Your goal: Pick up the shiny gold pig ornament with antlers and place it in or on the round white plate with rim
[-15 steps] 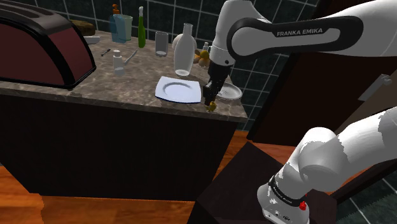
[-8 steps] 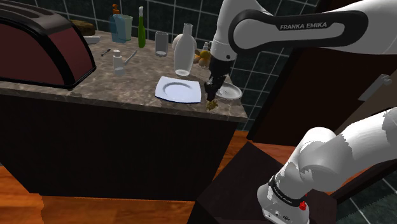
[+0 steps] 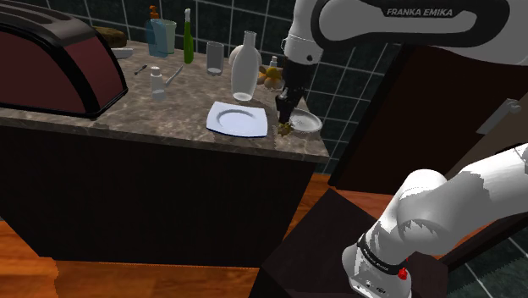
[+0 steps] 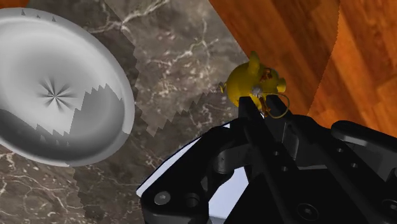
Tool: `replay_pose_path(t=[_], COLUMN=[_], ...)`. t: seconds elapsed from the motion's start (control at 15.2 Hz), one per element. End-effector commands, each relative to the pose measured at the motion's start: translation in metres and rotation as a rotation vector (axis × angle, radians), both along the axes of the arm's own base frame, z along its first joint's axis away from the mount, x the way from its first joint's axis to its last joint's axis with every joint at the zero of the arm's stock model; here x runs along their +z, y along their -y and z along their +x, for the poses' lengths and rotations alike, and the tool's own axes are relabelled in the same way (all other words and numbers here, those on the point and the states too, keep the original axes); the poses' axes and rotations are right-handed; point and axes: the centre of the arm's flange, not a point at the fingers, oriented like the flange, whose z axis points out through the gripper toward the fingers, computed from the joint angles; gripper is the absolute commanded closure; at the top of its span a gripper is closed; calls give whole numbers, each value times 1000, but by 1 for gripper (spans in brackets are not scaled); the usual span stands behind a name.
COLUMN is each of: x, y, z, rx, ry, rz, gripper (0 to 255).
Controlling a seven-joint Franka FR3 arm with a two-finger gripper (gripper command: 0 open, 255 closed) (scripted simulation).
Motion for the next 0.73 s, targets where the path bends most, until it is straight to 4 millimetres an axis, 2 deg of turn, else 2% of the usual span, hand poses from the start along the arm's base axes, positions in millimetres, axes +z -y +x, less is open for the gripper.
replay_pose_path(t=[0.0,0.26,0.33,0.66], x=[11,32,32,32], y=[0,0,0,63], z=[1,1,1,18], rx=[0,0,0,0], ry=[0,0,0,0], rz=[0,0,0,0], gripper=[255,255,255,255])
